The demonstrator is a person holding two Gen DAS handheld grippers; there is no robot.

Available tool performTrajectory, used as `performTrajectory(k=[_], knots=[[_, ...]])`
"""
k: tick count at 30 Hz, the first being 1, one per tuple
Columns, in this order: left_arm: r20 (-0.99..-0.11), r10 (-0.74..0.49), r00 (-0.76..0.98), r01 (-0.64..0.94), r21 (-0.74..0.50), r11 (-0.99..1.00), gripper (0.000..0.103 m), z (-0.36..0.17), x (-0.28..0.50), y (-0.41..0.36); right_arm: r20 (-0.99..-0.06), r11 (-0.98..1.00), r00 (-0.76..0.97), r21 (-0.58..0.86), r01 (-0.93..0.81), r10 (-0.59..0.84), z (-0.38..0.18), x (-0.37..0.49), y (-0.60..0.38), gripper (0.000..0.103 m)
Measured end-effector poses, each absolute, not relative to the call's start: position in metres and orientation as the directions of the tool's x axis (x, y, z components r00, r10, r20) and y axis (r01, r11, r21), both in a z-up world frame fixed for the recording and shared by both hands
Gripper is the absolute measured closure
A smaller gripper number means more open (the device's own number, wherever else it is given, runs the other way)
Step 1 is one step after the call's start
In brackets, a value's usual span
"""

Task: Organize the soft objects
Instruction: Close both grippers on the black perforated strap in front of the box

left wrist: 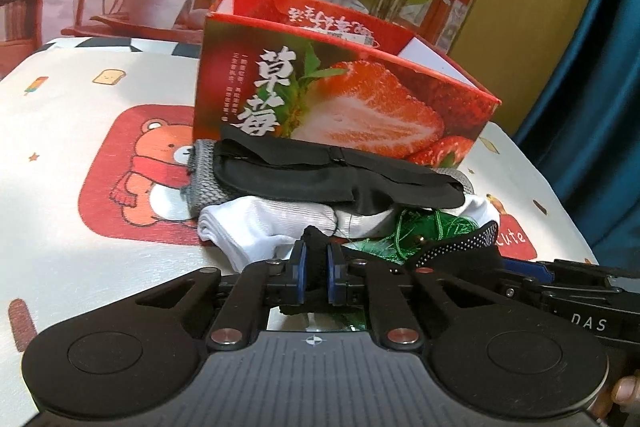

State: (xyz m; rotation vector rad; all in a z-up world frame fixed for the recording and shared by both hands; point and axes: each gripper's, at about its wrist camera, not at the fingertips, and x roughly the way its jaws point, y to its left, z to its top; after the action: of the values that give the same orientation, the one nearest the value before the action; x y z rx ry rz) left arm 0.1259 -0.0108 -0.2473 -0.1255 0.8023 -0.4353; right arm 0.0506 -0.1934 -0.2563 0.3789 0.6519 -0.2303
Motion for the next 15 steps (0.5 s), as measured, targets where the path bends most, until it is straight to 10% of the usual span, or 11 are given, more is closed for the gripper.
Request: performTrajectory(k=[15], knots=[[-0.696, -0.396, 0.599, 0.285, -0.277, 0.918, 0.092, -0.2554, 0.1262, -0.001, -0.628, 0.913, 0.776, 0.283, 0.295, -0.057, -0.2598, 0.0511, -0.1906, 0.066]])
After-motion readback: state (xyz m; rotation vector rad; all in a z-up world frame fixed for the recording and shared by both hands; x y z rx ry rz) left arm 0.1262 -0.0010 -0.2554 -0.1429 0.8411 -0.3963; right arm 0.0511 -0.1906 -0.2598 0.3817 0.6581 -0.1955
